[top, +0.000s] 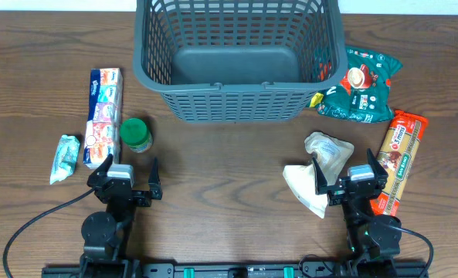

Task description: Pack container

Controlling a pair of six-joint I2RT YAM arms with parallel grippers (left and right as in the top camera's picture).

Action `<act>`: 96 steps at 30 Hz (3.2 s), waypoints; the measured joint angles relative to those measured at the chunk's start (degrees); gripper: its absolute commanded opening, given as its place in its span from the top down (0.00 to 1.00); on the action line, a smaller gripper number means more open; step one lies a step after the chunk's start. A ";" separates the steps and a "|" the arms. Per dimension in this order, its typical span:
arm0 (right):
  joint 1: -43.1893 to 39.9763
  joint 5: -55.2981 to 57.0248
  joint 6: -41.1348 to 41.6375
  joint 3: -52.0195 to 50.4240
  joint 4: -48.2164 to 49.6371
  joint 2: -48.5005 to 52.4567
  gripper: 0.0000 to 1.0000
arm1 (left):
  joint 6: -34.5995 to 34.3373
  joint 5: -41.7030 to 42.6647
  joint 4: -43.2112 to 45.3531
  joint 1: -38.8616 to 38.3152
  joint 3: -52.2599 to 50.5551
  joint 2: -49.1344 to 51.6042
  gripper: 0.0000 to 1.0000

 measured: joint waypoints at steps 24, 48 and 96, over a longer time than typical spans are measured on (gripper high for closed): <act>0.00 0.00 0.00 0.00 0.00 0.00 0.01 | 0.00 0.00 0.00 0.00 0.00 0.00 0.01; 0.00 0.00 0.00 0.00 0.00 0.00 0.01 | 0.00 0.00 0.00 0.00 0.00 0.00 0.01; -0.02 -5.29 23.17 65.22 -63.12 43.08 0.01 | -6.75 0.26 -47.15 0.00 47.56 35.32 0.02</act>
